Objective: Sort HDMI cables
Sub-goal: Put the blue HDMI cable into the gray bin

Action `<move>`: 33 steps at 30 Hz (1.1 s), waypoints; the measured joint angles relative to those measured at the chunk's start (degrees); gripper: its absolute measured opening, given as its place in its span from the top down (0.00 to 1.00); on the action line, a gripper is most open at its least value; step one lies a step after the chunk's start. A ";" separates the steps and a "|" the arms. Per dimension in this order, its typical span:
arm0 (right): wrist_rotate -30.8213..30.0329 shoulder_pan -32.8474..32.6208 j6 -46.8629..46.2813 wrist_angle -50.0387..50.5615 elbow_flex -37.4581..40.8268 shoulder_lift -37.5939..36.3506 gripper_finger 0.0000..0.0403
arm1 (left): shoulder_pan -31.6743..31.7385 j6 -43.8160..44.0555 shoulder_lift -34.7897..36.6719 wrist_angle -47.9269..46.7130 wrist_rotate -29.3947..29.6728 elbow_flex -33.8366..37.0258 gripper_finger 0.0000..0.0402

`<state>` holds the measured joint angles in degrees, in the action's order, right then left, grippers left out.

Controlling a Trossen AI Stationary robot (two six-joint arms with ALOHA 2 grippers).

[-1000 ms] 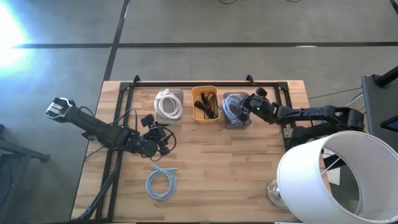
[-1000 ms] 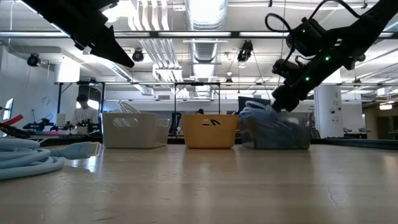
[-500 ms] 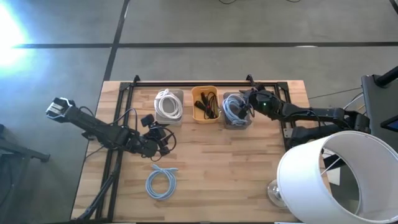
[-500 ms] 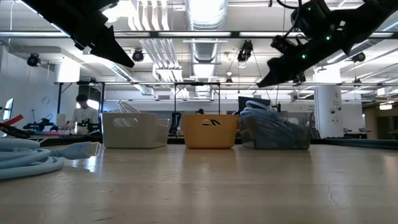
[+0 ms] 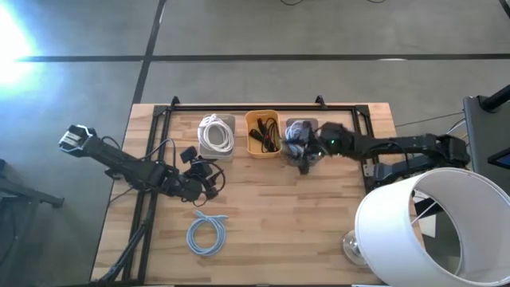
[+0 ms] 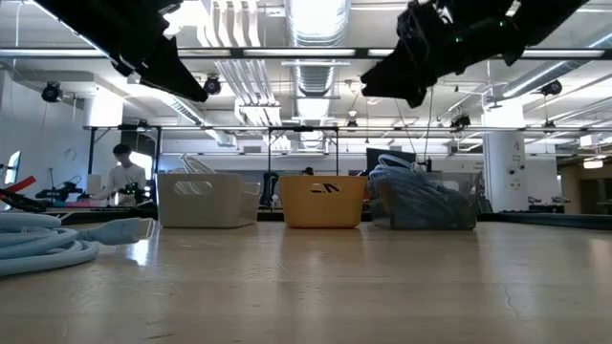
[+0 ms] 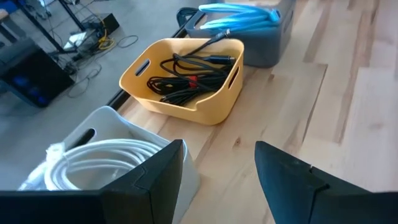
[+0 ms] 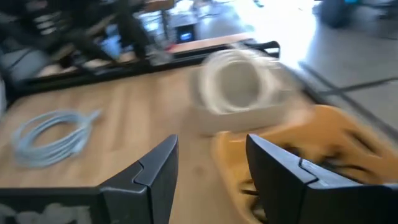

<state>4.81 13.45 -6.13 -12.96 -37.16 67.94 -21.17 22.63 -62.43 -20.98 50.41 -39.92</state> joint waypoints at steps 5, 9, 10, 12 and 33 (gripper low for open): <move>-0.29 -8.26 0.07 -0.34 -3.59 6.05 0.54 | -0.02 2.71 0.00 0.84 -0.01 -0.01 0.49; -0.47 -13.08 0.45 -1.51 -7.09 12.87 0.54 | -0.04 3.11 0.00 0.11 -4.39 0.00 0.49; -0.46 -13.97 0.83 -1.33 -8.10 14.65 0.54 | -0.04 3.11 -0.01 -0.26 -5.88 -0.01 0.49; -0.47 -15.22 1.96 -1.39 -10.32 18.05 0.54 | -0.09 2.97 -0.01 -1.78 -7.47 0.00 0.49; -0.41 -16.58 5.83 18.83 -36.37 41.30 0.54 | -2.10 6.94 -2.30 -4.07 -45.30 5.58 0.49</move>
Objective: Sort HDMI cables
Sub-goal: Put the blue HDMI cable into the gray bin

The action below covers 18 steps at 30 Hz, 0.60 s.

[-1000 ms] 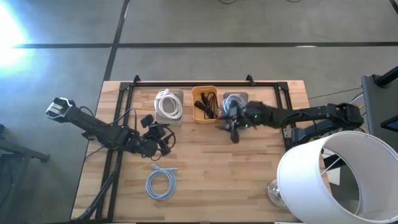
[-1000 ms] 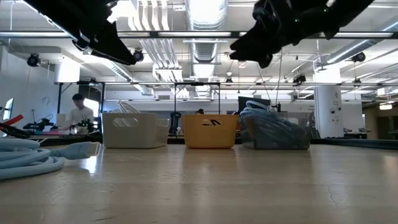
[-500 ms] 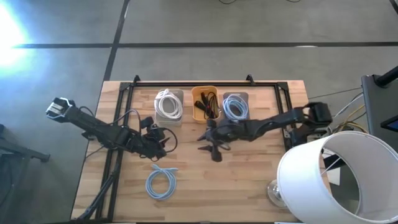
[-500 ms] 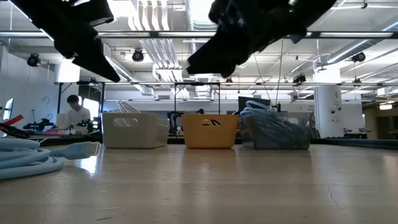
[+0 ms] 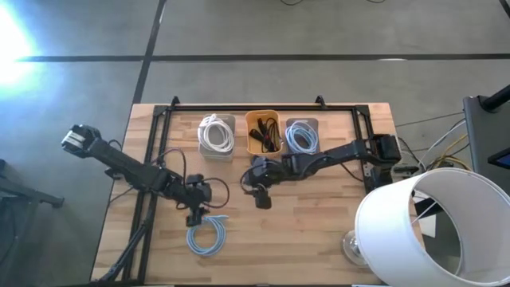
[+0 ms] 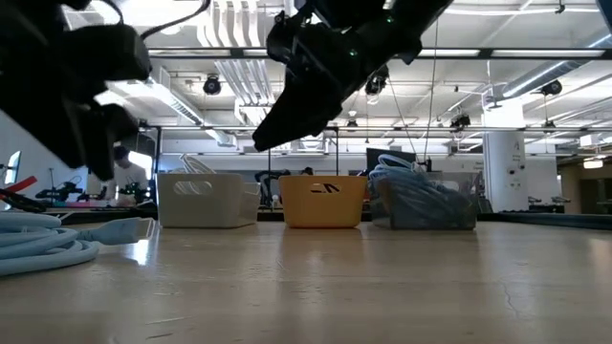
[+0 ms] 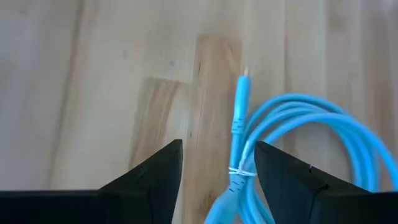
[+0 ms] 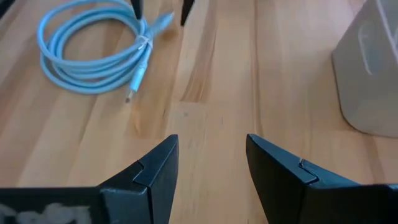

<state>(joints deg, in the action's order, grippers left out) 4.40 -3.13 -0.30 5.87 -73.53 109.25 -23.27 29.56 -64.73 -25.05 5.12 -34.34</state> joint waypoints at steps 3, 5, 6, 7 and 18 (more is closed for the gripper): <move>0.05 -0.01 0.53 1.13 -2.28 1.92 0.54 | -1.19 0.00 -1.73 5.49 -0.79 2.80 0.49; 0.13 -0.01 0.57 2.38 -3.45 3.00 0.54 | -1.92 -0.07 -3.17 9.46 -2.50 4.57 0.49; 0.13 -0.01 0.71 2.83 -4.13 3.47 0.54 | -2.39 -0.07 -3.94 11.58 -3.80 5.52 0.49; 0.14 -0.01 1.07 3.12 -4.55 3.97 0.54 | -2.84 -0.09 -4.69 13.02 -4.95 6.42 0.49; 0.20 0.01 2.37 4.26 -5.69 5.85 0.54 | -4.07 -1.64 -12.99 17.61 -4.98 9.94 0.50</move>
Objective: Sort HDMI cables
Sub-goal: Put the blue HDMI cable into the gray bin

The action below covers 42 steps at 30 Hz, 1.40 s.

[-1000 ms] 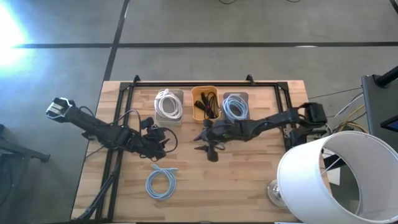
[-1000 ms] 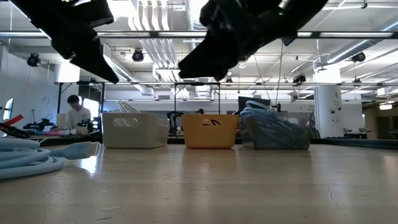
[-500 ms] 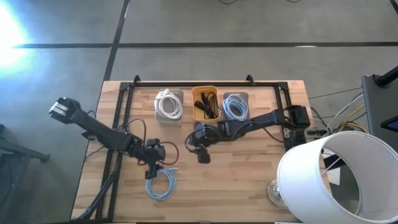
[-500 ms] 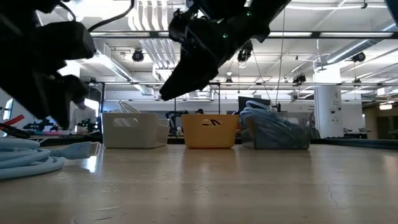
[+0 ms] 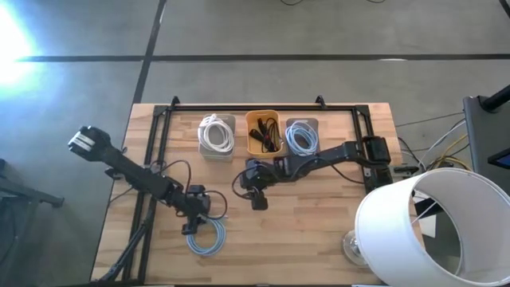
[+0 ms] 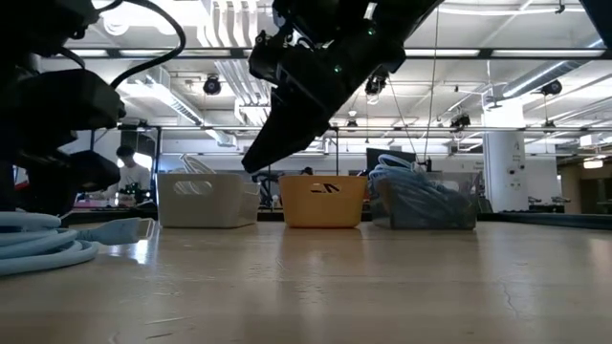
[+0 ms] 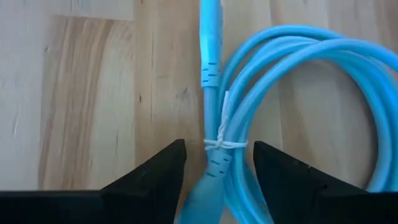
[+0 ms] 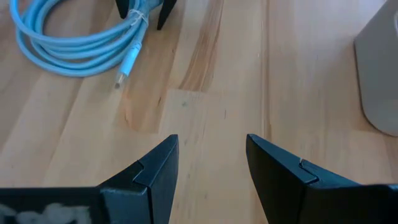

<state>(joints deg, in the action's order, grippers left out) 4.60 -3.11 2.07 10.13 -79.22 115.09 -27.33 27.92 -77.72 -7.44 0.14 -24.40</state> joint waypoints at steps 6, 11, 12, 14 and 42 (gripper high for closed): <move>0.02 -0.04 0.07 -0.06 -1.41 -0.51 0.54 | 0.11 -1.49 -0.72 1.94 1.32 -0.66 0.70; 0.09 -0.22 -0.02 2.13 -4.08 -0.69 0.54 | 0.11 -3.51 0.58 2.76 4.35 -1.69 0.86; 0.11 -0.30 0.10 3.76 -4.83 -1.03 0.54 | 0.11 -4.10 0.92 2.88 5.75 -1.95 0.86; 0.11 -0.39 0.45 7.88 -6.35 -2.08 0.54 | 0.15 -5.11 1.84 2.04 9.69 -2.29 0.86; -3.26 1.40 -19.31 -36.42 32.57 -23.02 0.54 | 2.63 -18.02 4.82 2.45 53.80 -13.24 0.83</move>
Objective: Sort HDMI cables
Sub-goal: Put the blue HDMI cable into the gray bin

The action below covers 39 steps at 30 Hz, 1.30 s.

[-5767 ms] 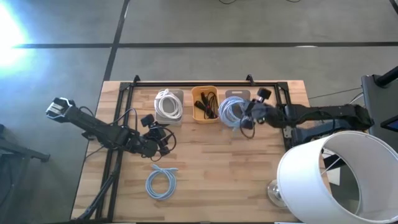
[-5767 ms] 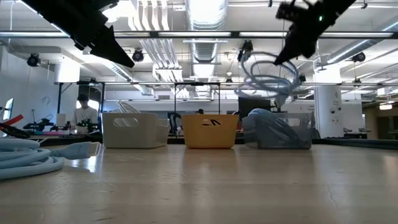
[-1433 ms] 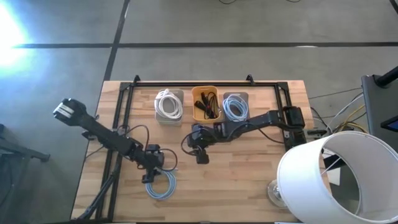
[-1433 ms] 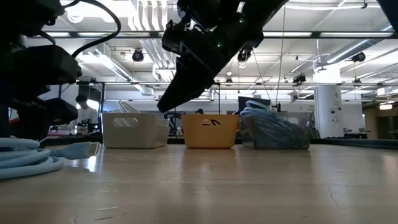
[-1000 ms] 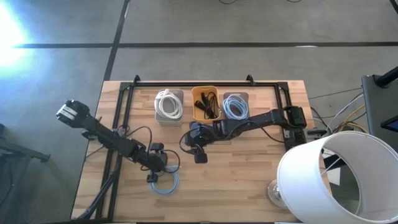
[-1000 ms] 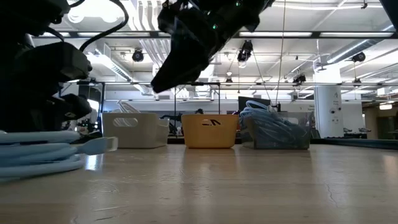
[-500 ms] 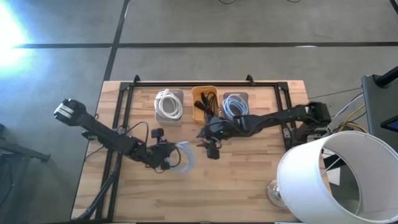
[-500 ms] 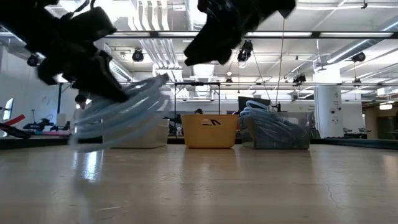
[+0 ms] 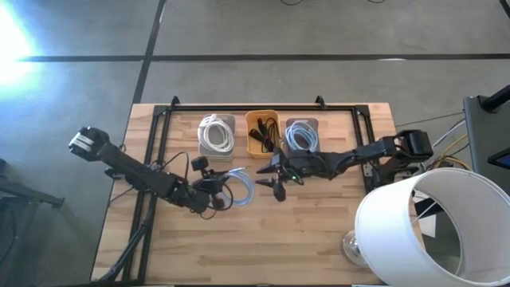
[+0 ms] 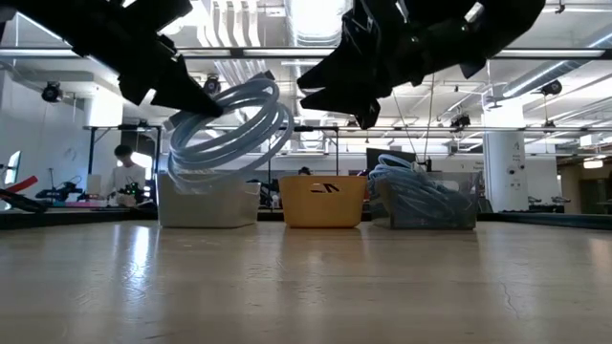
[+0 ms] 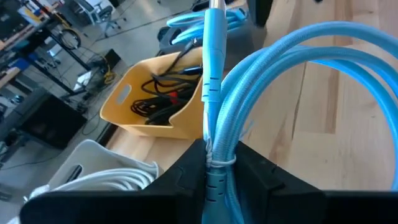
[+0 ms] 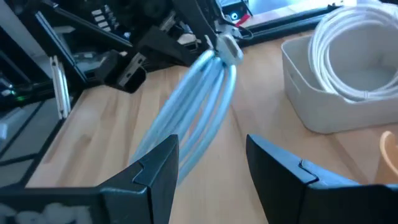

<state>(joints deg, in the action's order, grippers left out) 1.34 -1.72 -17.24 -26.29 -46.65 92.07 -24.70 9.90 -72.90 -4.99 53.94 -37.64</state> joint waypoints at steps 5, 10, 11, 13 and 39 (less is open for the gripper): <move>0.02 0.00 -1.43 -0.11 -1.25 1.35 0.54 | 0.01 -2.58 0.00 0.46 1.10 -0.94 0.83; 0.09 0.00 -0.45 -0.36 -3.58 2.31 0.54 | 0.11 -4.52 0.02 0.55 3.43 -1.50 0.83; 0.38 0.00 -0.50 -0.24 -3.85 2.34 0.54 | 0.10 -4.94 0.03 0.53 3.76 -1.50 0.83; 1.32 0.00 -0.52 -0.06 -4.66 2.45 0.54 | 0.10 -5.30 0.04 0.52 4.36 -1.50 0.83; -6.10 0.28 7.37 26.86 -21.82 5.93 0.54 | 0.22 -10.31 0.09 3.73 7.70 -1.50 0.83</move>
<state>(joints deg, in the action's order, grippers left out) -4.75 -1.43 -9.87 0.57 -68.47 97.99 -24.48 -0.40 -72.82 -1.27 61.64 -39.13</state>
